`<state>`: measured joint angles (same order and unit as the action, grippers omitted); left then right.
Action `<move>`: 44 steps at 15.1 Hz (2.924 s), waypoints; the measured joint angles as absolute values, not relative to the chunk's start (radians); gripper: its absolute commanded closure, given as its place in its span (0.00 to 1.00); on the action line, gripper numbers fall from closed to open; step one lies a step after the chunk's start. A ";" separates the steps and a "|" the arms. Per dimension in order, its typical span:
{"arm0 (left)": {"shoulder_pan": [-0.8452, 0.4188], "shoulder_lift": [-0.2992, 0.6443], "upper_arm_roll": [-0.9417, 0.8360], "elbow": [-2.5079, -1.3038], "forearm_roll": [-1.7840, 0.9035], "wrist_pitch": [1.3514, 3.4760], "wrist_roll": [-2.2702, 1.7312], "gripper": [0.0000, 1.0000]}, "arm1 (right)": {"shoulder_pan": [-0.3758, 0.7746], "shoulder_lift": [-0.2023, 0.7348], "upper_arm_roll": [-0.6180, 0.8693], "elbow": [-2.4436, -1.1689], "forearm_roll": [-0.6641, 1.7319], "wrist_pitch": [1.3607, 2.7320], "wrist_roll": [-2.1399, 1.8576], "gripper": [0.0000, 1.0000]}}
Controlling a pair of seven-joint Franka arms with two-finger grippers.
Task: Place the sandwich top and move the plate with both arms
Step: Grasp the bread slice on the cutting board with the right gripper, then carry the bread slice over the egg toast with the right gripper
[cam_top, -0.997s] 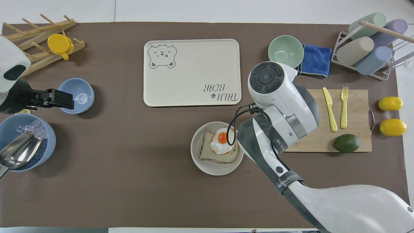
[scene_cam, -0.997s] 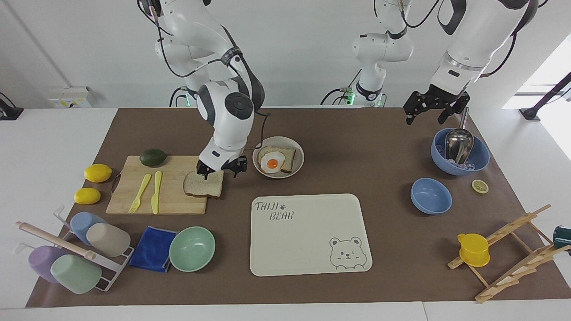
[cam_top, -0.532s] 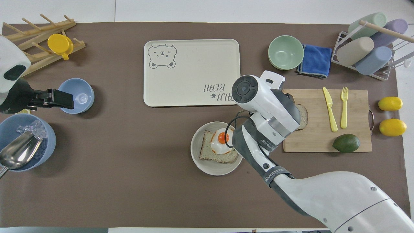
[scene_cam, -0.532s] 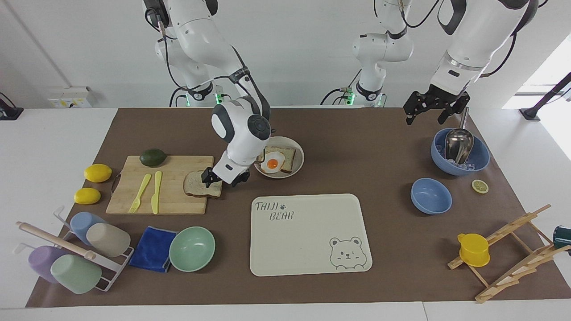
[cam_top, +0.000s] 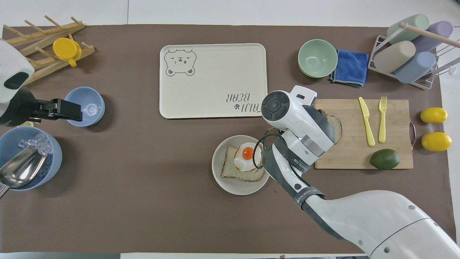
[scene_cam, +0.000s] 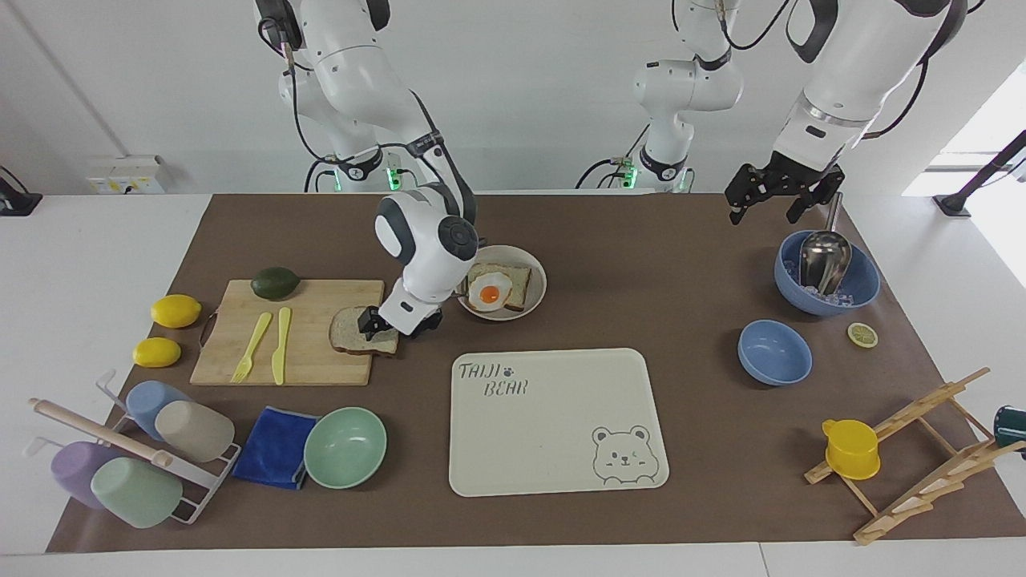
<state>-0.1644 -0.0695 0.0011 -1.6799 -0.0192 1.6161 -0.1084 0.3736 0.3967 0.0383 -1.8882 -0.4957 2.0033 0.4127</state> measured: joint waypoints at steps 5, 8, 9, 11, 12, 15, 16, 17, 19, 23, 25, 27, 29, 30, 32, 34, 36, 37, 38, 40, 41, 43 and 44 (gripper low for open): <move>-0.164 -0.069 0.001 -1.680 -0.019 1.616 -0.108 0.00 | 0.374 0.383 0.039 -1.916 -0.512 2.002 0.413 0.26; -0.164 -0.069 0.001 -1.680 -0.019 1.616 -0.108 0.00 | 0.374 0.368 0.039 -1.940 -0.522 2.002 0.413 0.65; -0.164 -0.069 0.001 -1.680 -0.019 1.616 -0.108 0.00 | 0.374 0.362 0.039 -1.943 -0.531 2.001 0.413 0.82; -0.164 -0.069 0.001 -1.680 -0.019 1.616 -0.108 0.00 | 0.374 0.351 0.038 -1.946 -0.540 1.996 0.413 1.00; -0.164 -0.069 0.001 -1.680 -0.019 1.616 -0.108 0.00 | 0.374 0.347 0.038 -1.945 -0.543 1.990 0.413 1.00; -0.164 -0.069 0.001 -1.680 -0.019 1.616 -0.108 0.00 | 0.376 0.346 0.063 -1.907 -0.544 1.926 0.413 1.00; -0.164 -0.069 0.001 -1.680 -0.019 1.616 -0.108 0.00 | 0.382 0.346 0.094 -1.874 -0.543 1.878 0.413 1.00; -0.164 -0.069 0.001 -1.680 -0.019 1.616 -0.108 0.00 | 0.399 0.346 0.128 -1.835 -0.541 1.823 0.413 1.00; -0.164 -0.069 0.001 -1.680 -0.019 1.616 -0.108 0.00 | 0.476 0.347 0.169 -1.777 -0.517 1.755 0.446 1.00; -0.164 -0.069 0.001 -1.680 -0.019 1.616 -0.108 0.00 | 0.622 0.358 0.182 -1.766 -0.452 1.760 0.598 1.00; -0.164 -0.069 0.001 -1.680 -0.019 1.616 -0.108 0.00 | 0.632 0.364 0.182 -1.766 -0.411 1.797 0.623 1.00; -0.164 -0.069 0.001 -1.680 -0.019 1.616 -0.108 0.00 | 0.630 0.368 0.180 -1.770 -0.400 1.835 0.628 1.00; -0.164 -0.069 0.001 -1.680 -0.019 1.616 -0.108 0.00 | 0.635 0.369 0.181 -1.780 -0.395 1.875 0.636 1.00; -0.164 -0.069 0.001 -1.680 -0.019 1.616 -0.108 0.00 | 0.636 0.370 0.182 -1.785 -0.394 1.886 0.640 1.00; -0.164 -0.069 0.001 -1.680 -0.019 1.616 -0.108 0.00 | 0.637 0.370 0.182 -1.786 -0.393 1.887 0.642 1.00; -0.164 -0.069 0.001 -1.680 -0.019 1.616 -0.108 0.00 | 0.637 0.369 0.182 -1.782 -0.393 1.879 0.642 1.00; -0.164 -0.069 0.001 -1.680 -0.019 1.616 -0.108 0.00 | 0.637 0.367 0.182 -1.772 -0.393 1.860 0.642 1.00; -0.164 -0.069 0.001 -1.680 -0.019 1.616 -0.108 0.00 | 0.640 0.366 0.183 -1.768 -0.393 1.848 0.645 1.00; -0.164 -0.069 0.001 -1.680 -0.019 1.616 -0.108 0.00 | 0.647 0.365 0.183 -1.766 -0.392 1.838 0.657 1.00; -0.164 -0.069 0.001 -1.680 -0.019 1.616 -0.108 0.00 | 0.672 0.364 0.184 -1.765 -0.392 1.813 0.687 1.00; -0.164 -0.069 0.001 -1.680 -0.019 1.616 -0.108 0.00 | 0.686 0.364 0.184 -1.765 -0.392 1.806 0.696 1.00; -0.164 -0.069 0.001 -1.680 -0.019 1.616 -0.108 0.00 | 0.703 0.364 0.184 -1.765 -0.392 1.803 0.705 1.00; -0.164 -0.069 0.001 -1.680 -0.019 1.616 -0.108 0.00 | 0.703 0.364 0.184 -1.765 -0.392 1.803 0.706 1.00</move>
